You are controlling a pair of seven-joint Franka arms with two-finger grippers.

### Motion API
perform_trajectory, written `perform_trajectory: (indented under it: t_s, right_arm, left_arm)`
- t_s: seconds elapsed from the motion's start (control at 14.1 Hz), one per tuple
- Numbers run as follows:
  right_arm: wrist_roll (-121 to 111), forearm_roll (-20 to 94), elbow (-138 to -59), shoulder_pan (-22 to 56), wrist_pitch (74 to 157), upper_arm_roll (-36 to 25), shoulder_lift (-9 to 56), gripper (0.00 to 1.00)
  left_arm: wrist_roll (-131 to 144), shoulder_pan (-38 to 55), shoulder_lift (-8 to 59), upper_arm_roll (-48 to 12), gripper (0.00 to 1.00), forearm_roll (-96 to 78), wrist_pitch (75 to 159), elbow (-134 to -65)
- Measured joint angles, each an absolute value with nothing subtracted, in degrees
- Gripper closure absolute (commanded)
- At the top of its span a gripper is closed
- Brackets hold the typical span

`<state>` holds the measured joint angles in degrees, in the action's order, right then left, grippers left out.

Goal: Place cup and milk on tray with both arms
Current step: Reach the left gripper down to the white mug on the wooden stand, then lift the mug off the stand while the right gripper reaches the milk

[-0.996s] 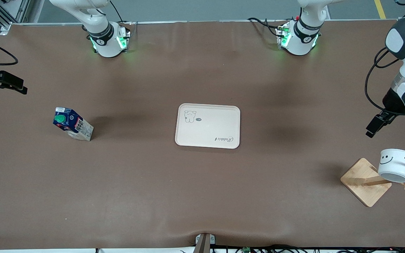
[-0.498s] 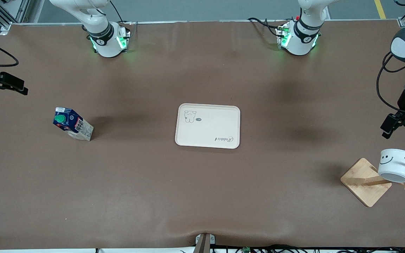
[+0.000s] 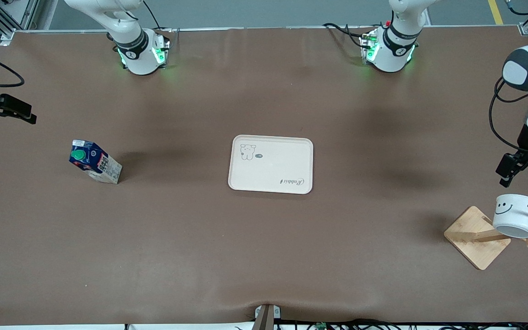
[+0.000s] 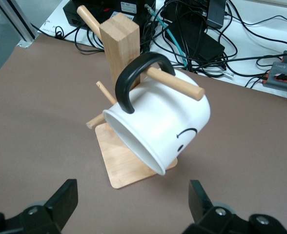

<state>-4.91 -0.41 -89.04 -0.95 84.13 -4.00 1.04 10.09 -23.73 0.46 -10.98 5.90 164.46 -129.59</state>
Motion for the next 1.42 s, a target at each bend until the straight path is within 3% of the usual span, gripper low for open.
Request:
perform_trajectory:
  t_s: [1.0,1.28,1.42]
  right_arm:
    - [-4.9,-0.4,-89.0,-0.9,84.1,-4.0,1.1,0.0]
    - [-4.9,-0.4,-89.0,-0.9,84.1,-4.0,1.1,0.0]
    - [-4.9,-0.4,-89.0,-0.9,84.1,-4.0,1.1,0.0]
  left_arm:
    - [8.1,-23.6,8.3,-12.4,0.0,5.9,166.1,-123.1]
    - [8.1,-23.6,10.1,-13.4,0.18,5.6,166.1,-121.4]
    - [8.1,-23.6,10.8,-13.8,0.33,5.6,166.1,-120.7]
